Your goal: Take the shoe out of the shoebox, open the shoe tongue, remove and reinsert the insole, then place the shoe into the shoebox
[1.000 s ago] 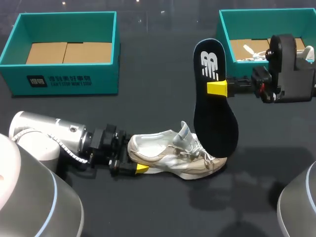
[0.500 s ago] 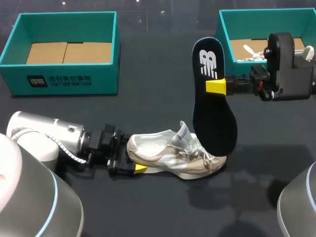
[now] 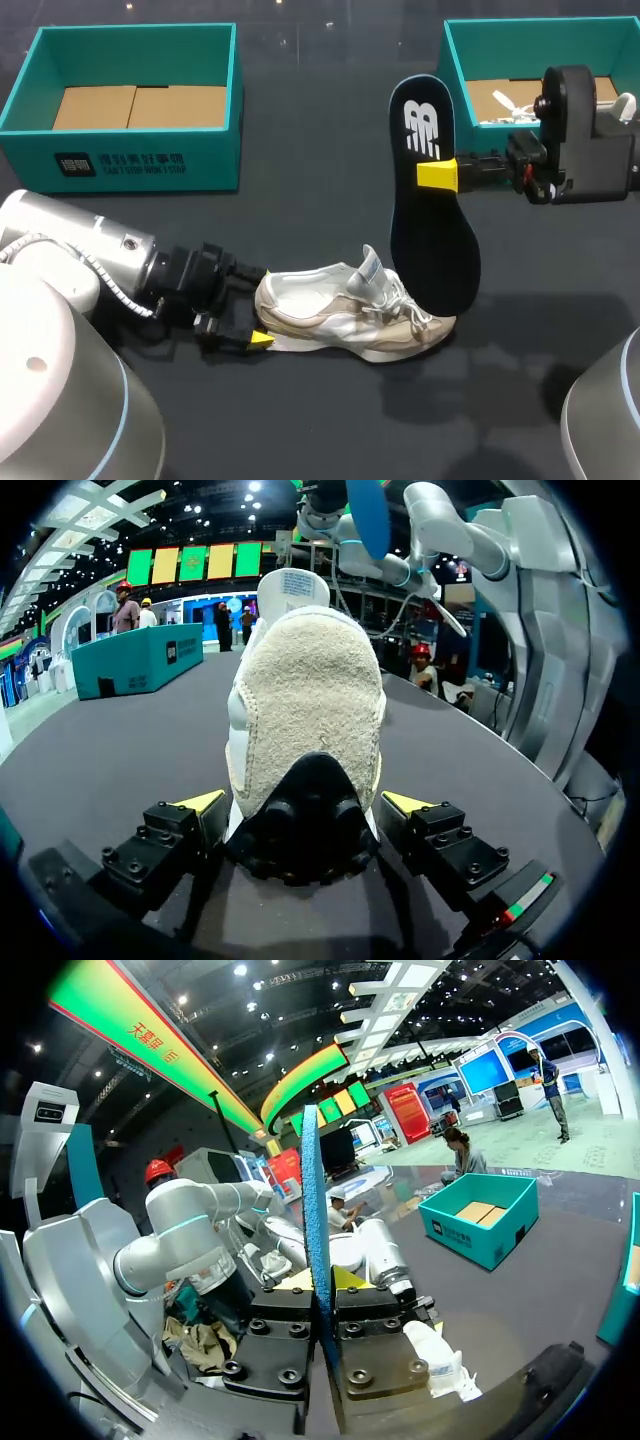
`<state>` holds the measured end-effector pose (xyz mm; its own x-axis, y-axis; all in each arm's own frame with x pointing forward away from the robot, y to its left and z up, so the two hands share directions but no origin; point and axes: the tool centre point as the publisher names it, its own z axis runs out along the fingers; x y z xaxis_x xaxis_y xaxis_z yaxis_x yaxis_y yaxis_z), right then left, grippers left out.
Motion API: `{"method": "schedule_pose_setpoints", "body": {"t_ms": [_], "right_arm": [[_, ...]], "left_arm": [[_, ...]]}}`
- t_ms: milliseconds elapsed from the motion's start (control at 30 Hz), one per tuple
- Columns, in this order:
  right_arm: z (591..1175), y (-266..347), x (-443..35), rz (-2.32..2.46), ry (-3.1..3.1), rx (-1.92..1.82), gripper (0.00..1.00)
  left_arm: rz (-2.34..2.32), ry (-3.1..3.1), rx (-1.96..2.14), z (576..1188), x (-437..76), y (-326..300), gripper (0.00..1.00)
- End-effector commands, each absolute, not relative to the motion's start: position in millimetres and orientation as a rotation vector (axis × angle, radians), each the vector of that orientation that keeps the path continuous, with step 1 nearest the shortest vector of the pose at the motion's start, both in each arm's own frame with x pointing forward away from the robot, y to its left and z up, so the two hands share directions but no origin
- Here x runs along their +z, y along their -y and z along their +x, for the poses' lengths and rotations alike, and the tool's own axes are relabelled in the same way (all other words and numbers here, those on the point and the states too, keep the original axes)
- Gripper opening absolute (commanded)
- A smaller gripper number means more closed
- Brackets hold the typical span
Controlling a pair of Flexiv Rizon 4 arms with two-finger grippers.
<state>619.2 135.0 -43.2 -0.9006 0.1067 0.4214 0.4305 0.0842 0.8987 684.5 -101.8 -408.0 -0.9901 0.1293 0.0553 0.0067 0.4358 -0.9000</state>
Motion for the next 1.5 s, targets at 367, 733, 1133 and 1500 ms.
{"method": "schedule_pose_setpoints", "body": {"t_ms": [367, 733, 1133, 1500], "right_arm": [[620.3, -137.6, -44.5, -0.541, 2.115, -1.897, 0.00], [620.3, -137.6, -44.5, -0.541, 2.115, -1.897, 0.00], [620.3, -137.6, -44.5, -0.541, 2.115, -1.897, 0.00], [620.3, -137.6, -44.5, -0.541, 2.115, -1.897, 0.00]], "left_arm": [[-0.363, 2.787, 1.197, 680.7, -384.6, 72.9, 1.00], [-0.363, 2.787, 1.197, 680.7, -384.6, 72.9, 1.00], [-0.252, 2.897, 0.712, 690.6, -341.2, 71.0, 1.00], [-0.069, 3.030, 0.326, 689.7, -329.3, 70.4, 1.00]]}}
